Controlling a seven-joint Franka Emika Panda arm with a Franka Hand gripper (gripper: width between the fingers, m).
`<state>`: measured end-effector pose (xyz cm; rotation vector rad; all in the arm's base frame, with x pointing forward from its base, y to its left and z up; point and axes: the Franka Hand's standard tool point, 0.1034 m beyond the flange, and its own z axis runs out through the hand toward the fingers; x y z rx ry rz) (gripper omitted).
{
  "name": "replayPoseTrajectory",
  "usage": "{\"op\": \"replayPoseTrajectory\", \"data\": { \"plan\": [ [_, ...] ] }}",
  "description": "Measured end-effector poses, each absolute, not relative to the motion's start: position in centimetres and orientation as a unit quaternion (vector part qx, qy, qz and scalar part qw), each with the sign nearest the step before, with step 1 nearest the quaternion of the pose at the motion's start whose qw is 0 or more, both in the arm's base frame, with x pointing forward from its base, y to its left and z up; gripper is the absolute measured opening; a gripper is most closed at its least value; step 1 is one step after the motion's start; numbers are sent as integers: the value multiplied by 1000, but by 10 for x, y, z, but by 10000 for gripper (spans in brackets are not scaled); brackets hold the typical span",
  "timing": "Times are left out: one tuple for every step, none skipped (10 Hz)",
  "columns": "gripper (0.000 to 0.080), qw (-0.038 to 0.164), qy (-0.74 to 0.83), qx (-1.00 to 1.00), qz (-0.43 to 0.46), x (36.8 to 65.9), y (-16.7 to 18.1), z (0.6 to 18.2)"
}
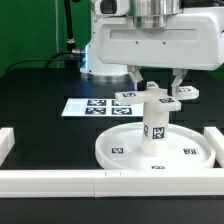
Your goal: Assemble round table
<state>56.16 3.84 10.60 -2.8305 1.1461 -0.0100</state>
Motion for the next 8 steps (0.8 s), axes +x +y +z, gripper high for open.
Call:
{"op": "replayPoseTrajectory", "data": {
  "plan": [
    [428,45,403,-914,-2,562,38,106],
    [428,46,431,-901,0,562,38,106],
    [428,48,455,-889,2,562,38,106],
    [428,52,488,-871,3,562,38,106],
    [428,60,538,-841,2,563,37,106],
    [428,65,575,-816,4,563,38,106],
    [428,69,613,-787,9,563,38,106],
    [428,75,651,-755,16,563,38,106]
  ]
}}
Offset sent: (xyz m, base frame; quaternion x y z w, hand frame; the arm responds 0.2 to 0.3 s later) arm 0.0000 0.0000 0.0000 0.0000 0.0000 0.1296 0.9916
